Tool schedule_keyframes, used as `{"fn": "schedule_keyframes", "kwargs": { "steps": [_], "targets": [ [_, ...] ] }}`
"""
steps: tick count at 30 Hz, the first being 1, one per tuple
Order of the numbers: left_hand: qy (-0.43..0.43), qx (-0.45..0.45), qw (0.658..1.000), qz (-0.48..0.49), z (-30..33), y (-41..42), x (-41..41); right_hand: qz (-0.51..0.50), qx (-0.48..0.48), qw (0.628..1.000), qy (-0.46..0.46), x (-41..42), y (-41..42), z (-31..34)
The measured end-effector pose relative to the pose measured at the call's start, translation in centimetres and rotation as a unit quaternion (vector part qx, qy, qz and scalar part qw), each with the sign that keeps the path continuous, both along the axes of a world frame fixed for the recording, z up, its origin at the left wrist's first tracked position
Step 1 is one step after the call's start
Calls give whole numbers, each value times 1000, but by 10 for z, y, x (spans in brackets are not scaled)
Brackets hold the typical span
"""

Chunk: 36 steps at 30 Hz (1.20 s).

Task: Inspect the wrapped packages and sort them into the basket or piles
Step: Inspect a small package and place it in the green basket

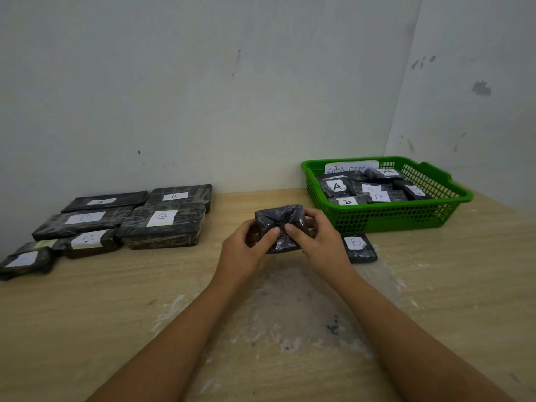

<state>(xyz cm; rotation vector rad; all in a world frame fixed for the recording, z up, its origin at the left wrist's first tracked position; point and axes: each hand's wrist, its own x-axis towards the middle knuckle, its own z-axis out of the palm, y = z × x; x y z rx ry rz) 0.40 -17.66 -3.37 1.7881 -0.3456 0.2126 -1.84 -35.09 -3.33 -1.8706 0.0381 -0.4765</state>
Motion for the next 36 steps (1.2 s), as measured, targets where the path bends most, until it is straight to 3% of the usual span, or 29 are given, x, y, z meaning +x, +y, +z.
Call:
{"fn": "schedule_keyframes", "kwargs": {
  "steps": [7,14,23,36],
  "targets": [
    [-19,15,999,35,0,2,6,33,-9,999,0,-6,8,4],
    [60,-30,997,34,-2,7,13,95,2,995,12,-7,2,5],
    [64,-44,995,-56,1,2,4,75,66,995,22,3,-9,3],
    [53,-26,997,-39,0,4,5,28,-17,999,18,1,-5,-1]
  ]
}}
